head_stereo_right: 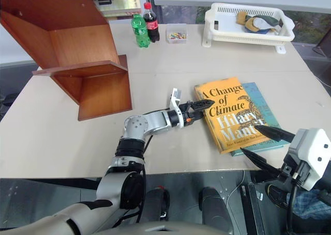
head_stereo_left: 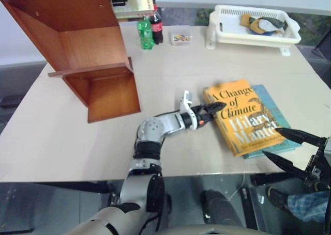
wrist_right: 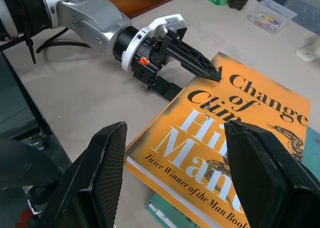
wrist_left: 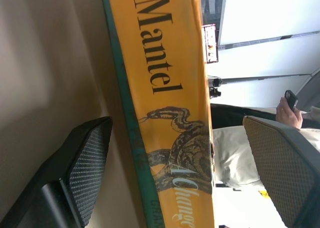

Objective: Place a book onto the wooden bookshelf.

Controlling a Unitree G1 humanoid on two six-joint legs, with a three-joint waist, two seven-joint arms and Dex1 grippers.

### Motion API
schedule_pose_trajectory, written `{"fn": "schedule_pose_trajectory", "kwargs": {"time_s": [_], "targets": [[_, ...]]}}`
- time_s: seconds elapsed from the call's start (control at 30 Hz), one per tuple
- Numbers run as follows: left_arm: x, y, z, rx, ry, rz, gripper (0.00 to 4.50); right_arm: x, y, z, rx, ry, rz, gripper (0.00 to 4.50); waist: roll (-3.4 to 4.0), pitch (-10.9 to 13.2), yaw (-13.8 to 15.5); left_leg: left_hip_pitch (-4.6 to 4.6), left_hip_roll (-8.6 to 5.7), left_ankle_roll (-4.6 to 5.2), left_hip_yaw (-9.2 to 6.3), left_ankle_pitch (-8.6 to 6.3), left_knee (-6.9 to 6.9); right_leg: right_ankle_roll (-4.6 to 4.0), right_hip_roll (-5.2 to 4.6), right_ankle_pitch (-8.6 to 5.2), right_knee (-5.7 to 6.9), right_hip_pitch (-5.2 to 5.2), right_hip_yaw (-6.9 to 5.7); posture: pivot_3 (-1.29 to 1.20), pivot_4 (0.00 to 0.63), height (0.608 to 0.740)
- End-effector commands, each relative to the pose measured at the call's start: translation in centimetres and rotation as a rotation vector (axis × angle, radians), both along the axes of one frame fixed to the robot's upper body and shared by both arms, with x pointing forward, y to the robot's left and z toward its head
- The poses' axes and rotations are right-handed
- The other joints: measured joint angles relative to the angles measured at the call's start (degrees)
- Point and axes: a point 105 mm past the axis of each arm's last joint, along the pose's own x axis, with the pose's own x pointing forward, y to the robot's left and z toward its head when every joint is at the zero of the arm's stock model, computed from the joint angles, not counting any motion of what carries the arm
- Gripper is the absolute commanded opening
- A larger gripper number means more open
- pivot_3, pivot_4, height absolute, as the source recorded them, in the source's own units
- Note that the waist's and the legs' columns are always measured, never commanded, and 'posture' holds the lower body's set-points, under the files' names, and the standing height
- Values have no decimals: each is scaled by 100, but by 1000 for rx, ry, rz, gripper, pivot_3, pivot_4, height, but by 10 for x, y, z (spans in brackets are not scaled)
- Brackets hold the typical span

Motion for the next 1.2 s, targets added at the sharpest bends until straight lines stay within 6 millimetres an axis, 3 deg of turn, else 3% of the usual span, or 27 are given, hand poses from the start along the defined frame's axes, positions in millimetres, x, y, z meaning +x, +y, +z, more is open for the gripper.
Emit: {"fn": "schedule_pose_trajectory", "kwargs": {"time_s": [0.03, 0.4, 0.43, 0.5, 0.53, 0.6, 0.7, 0.73, 1.0, 1.2], "targets": [[-3, -10, 12, -40, -21, -35, 4500, -1, 2, 5, -13, -24, 14, 3172, 0, 0, 0, 0, 0, 0, 0, 0, 0, 0, 0, 0, 0, 0, 0, 0, 150, 740], [-20, -24, 7, -58, 29, -96, 4500, -1, 2, 5, -14, -24, 8, 3172, 0, 0, 1, 0, 0, 0, -1, 0, 0, 1, 0, 0, -1, 0, -1, 0, 150, 740], [-20, -25, 7, -60, 32, -98, 3899, -1, 2, 5, -14, -24, 7, 3240, 0, 0, 1, 0, 0, 0, -1, 0, 0, 1, 0, -1, -1, 0, -1, 0, 150, 740], [-21, -28, 8, -64, 35, -106, 3376, -1, 2, 4, -14, -23, 5, 3240, 0, 0, 1, 0, 0, 0, -1, 0, 0, 1, 0, -1, -1, 0, 0, 0, 150, 740], [-22, -30, 8, -67, 37, -111, 2710, -1, 2, 4, -14, -22, 3, 3240, 0, 0, 1, 0, 0, 0, -1, 0, 0, 1, 0, -1, -1, 0, -1, 0, 150, 740], [-23, -33, 10, -77, 43, -122, 2060, -1, 2, 4, -13, -23, 0, 3240, 0, 0, 0, 0, 0, 0, -1, 0, -1, 1, 0, -1, -1, 0, -1, 0, 150, 740], [-23, -35, 11, -87, 53, -128, 653, -1, 2, 5, -14, -26, -4, 3240, -1, 0, 0, 0, 0, 0, -1, 0, 0, 1, -1, -1, -2, 0, -1, 0, 150, 740], [-23, -35, 11, -90, 57, -127, 528, -1, 2, 5, -14, -26, -5, 3240, -1, 0, 1, 0, 0, 0, -1, 0, 0, 2, -1, -1, -2, 0, -1, 0, 150, 740], [-19, -14, 20, -102, 38, -94, 523, 0, 3, 4, -15, -27, -2, 3240, -1, 0, -7, 0, 0, 0, -1, 0, -1, 2, -1, -1, -2, 0, -1, 0, 150, 740], [-19, 24, 52, -22, -207, -26, 523, 5, 5, 6, -8, -38, 16, 3240, -4, 2, -16, -2, 1, 0, -1, 0, -3, -3, -1, 2, -2, -2, -1, 0, 150, 740]]}}
